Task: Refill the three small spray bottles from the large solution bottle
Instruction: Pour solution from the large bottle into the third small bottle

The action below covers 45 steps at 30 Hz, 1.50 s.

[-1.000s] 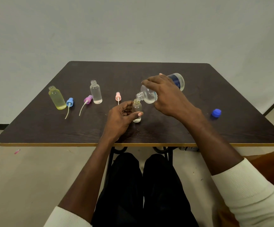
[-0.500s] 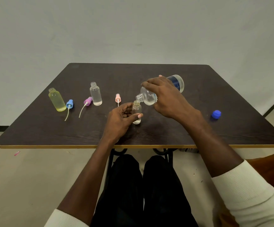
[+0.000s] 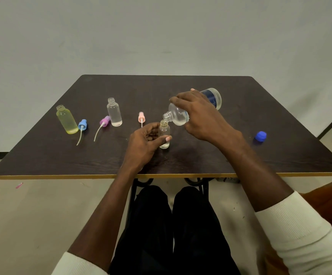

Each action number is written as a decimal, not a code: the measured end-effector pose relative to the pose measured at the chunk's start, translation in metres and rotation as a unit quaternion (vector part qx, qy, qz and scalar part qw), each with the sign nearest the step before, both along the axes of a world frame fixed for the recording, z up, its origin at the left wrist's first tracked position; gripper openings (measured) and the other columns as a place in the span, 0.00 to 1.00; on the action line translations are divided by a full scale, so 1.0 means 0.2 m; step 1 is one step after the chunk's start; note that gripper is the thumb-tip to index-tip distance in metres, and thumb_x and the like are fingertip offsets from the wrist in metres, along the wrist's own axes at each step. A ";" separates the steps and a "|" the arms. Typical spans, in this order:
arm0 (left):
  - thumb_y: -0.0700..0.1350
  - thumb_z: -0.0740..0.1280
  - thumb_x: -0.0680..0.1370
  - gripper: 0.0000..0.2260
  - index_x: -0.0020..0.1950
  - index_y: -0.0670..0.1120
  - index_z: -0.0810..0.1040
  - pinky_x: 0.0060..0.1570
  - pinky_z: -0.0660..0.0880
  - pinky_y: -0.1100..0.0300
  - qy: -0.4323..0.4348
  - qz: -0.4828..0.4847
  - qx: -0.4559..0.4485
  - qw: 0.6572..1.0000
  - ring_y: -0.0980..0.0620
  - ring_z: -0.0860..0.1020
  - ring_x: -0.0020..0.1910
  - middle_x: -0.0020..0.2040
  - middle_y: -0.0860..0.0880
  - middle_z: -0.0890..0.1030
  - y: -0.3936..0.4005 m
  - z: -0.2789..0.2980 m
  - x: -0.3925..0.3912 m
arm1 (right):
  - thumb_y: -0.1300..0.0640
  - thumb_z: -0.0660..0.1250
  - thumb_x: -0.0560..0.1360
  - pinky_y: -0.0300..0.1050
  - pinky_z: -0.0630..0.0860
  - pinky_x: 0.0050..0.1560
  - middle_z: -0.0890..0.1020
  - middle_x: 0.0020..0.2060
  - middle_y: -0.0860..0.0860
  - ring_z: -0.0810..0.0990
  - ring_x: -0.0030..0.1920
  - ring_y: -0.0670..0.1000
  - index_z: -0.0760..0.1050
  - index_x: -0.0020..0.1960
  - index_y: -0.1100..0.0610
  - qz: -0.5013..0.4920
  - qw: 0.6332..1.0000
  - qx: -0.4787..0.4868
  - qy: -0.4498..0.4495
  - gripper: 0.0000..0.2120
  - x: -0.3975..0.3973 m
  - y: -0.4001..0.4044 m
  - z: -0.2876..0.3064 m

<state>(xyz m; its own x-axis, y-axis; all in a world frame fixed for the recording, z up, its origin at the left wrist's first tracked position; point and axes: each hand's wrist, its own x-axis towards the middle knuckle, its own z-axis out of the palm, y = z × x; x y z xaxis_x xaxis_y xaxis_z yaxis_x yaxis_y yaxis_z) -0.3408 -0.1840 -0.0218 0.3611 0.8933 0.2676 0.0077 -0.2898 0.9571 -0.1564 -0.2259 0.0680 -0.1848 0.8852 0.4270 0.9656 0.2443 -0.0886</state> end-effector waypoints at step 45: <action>0.39 0.78 0.73 0.18 0.62 0.45 0.82 0.58 0.81 0.55 -0.008 0.000 -0.002 1.000 0.51 0.86 0.53 0.51 0.49 0.88 0.01 -0.01 0.01 | 0.68 0.71 0.68 0.51 0.52 0.77 0.73 0.68 0.54 0.66 0.71 0.55 0.69 0.72 0.55 0.001 1.000 -0.006 0.004 0.34 -0.01 -0.01 0.02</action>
<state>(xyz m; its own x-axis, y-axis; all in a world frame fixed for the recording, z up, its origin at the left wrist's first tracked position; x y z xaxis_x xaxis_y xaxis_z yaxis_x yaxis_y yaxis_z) -0.3392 -0.1826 -0.0235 0.3576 0.8940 0.2701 -0.0076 -0.2864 0.9581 -0.1593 -0.2286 0.0717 -0.1832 0.8902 0.4171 0.9645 0.2448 -0.0989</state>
